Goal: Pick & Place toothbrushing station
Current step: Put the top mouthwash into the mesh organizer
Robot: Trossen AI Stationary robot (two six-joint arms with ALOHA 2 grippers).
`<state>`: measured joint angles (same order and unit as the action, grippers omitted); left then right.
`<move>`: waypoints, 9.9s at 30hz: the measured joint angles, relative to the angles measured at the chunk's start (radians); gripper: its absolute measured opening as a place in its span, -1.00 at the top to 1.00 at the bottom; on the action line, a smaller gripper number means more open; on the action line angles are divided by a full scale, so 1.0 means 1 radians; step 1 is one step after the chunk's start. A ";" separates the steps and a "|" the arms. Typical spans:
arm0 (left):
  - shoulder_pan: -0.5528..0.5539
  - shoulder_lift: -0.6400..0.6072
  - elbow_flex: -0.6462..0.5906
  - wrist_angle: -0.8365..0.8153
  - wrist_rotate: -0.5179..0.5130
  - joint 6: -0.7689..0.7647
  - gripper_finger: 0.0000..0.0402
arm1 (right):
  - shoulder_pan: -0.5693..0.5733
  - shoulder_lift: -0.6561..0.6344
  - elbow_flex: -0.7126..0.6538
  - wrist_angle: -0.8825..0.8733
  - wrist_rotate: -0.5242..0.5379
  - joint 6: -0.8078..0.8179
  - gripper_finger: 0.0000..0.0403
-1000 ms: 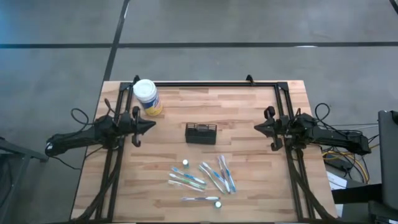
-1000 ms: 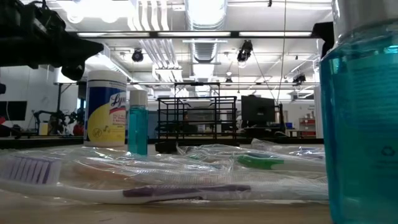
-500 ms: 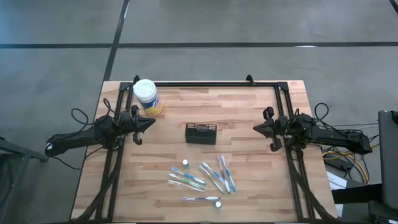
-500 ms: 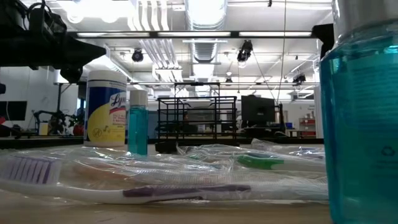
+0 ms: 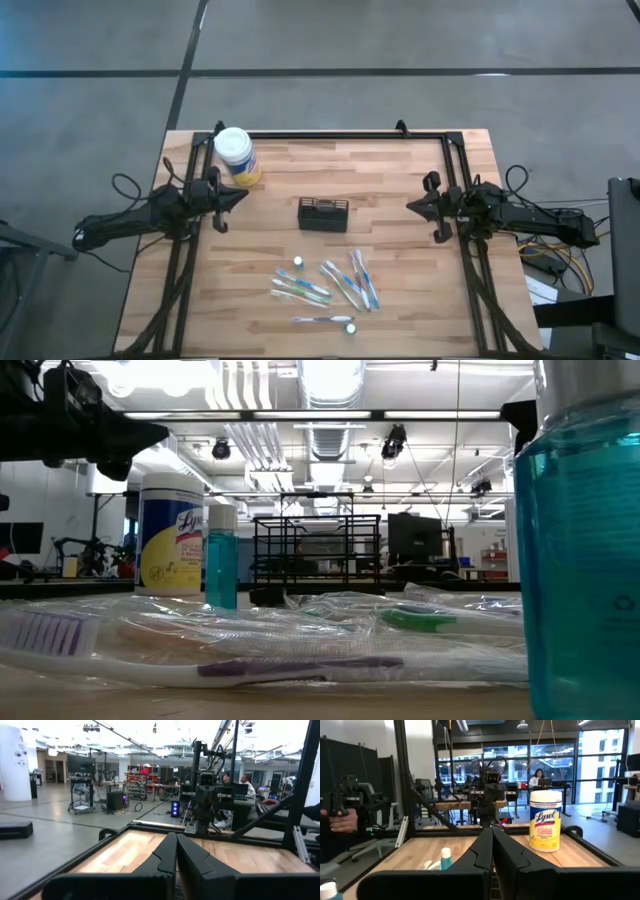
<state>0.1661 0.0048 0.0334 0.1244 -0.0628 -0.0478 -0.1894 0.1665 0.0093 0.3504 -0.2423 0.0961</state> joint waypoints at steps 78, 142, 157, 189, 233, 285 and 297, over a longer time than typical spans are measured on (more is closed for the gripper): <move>-0.111 0.489 0.388 -0.216 0.169 0.058 0.45 | 0.001 0.000 0.000 -0.122 0.114 -0.046 0.96; -0.381 1.494 0.813 -0.312 0.200 0.274 0.20 | 0.001 0.006 0.000 -0.137 0.113 -0.052 0.96; -0.384 1.449 0.811 -0.305 0.203 0.320 0.50 | 0.001 0.006 0.000 -0.137 0.113 -0.053 0.96; -0.230 0.456 0.189 0.083 0.150 0.007 0.50 | 0.002 0.006 0.000 -0.137 0.113 -0.054 0.96; -0.225 0.478 0.448 -0.090 -0.086 0.098 0.50 | 0.002 0.006 0.000 -0.137 0.112 -0.054 0.96; -0.143 1.526 1.107 -0.458 -0.037 0.080 0.50 | 0.002 0.006 0.000 -0.137 0.112 -0.081 0.96; -0.142 1.532 1.036 -0.404 -0.017 0.073 0.50 | 0.002 0.006 0.000 -0.137 0.112 -0.081 0.96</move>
<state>0.0246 1.5368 1.0691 -0.2797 -0.0793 0.0255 -0.1879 0.1726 0.0093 0.2137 -0.1307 0.0154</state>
